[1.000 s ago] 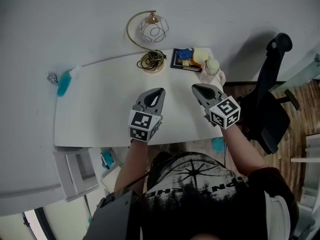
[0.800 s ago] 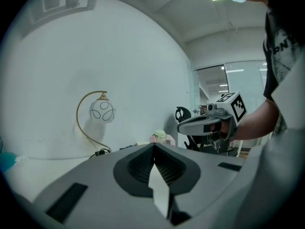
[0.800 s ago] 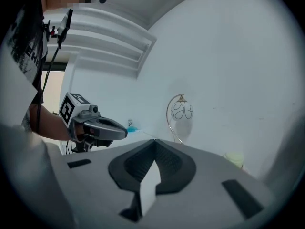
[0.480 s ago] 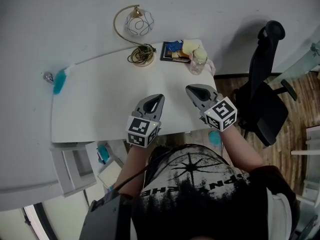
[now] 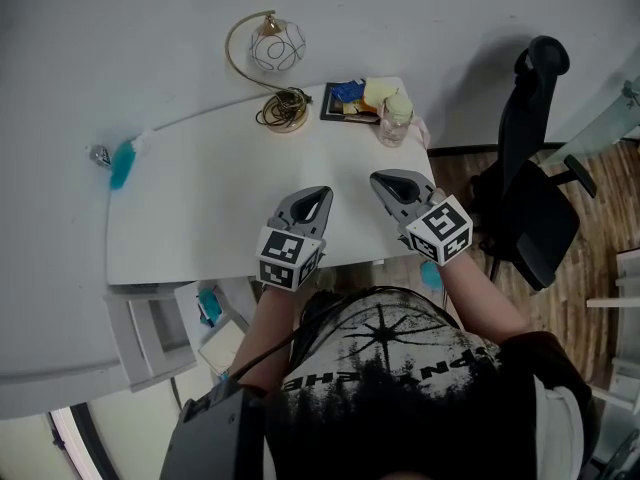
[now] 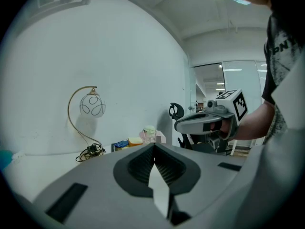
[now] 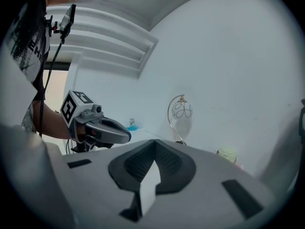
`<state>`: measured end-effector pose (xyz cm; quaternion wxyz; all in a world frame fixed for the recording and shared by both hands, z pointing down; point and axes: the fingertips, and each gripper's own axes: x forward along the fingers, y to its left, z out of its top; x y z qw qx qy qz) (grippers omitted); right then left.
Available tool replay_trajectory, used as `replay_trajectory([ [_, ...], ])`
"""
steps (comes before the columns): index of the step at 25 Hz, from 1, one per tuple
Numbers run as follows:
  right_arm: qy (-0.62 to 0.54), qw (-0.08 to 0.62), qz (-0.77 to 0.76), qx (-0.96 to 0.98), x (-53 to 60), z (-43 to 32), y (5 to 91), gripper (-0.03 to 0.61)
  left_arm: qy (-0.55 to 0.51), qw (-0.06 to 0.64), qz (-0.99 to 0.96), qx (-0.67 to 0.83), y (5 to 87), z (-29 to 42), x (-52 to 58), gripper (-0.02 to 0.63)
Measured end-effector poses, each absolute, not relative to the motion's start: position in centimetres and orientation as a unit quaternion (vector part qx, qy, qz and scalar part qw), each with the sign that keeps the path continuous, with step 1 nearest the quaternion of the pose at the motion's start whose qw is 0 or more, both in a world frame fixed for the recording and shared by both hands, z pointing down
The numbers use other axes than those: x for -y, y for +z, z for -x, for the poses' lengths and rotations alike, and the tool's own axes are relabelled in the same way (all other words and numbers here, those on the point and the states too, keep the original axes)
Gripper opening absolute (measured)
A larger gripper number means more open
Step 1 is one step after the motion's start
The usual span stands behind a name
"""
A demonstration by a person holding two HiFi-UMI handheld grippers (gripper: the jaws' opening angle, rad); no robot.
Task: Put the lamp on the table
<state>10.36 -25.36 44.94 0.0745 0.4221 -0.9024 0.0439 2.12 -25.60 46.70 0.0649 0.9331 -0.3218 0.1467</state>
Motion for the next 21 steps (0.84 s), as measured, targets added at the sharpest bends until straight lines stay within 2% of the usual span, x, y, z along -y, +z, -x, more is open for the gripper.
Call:
replay_trajectory([
  [21, 0.054, 0.067, -0.426, 0.901, 24.8, -11.1, 45.6, 0.018, 0.156, 0.059, -0.935, 0.312, 46.9, -3.3, 25.2, 0.015],
])
